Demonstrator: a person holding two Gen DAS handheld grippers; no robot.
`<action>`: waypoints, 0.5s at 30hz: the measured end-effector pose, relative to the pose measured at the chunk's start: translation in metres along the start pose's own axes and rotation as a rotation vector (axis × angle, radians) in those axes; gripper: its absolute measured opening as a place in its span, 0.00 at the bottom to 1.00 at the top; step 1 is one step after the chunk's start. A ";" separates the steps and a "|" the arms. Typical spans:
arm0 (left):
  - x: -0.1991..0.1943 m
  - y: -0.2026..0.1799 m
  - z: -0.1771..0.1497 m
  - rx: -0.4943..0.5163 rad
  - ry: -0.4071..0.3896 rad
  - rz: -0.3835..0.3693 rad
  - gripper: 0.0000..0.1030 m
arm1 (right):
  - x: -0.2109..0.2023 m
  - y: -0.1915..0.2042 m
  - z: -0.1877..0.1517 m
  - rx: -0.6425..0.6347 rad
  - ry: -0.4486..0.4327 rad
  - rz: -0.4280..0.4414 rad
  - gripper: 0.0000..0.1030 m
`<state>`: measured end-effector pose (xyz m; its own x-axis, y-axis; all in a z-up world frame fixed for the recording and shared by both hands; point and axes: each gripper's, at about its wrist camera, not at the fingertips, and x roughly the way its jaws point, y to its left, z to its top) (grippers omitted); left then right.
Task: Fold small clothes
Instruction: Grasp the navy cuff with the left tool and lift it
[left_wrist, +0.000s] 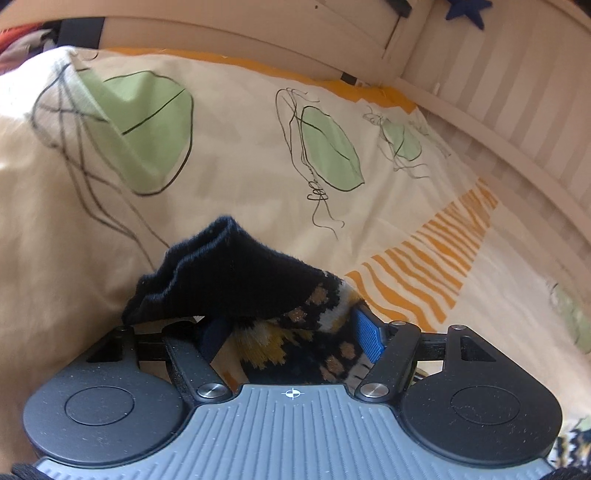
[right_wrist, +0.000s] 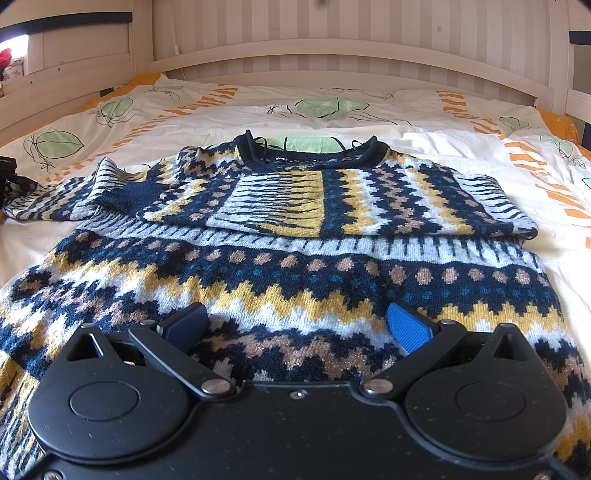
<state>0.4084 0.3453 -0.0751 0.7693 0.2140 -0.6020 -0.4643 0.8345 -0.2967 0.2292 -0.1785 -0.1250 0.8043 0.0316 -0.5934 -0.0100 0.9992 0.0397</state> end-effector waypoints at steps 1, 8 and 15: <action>0.002 -0.001 0.000 0.007 0.003 0.007 0.67 | 0.000 0.000 0.000 0.000 0.000 0.000 1.00; 0.018 -0.011 -0.001 0.118 0.025 0.086 0.49 | 0.000 0.000 0.000 -0.001 -0.001 -0.001 1.00; 0.002 -0.011 -0.001 0.116 -0.012 0.016 0.15 | 0.000 0.000 0.000 0.000 -0.001 0.000 1.00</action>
<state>0.4143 0.3360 -0.0736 0.7677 0.2334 -0.5967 -0.4234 0.8838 -0.1990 0.2286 -0.1783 -0.1250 0.8047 0.0316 -0.5928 -0.0100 0.9992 0.0398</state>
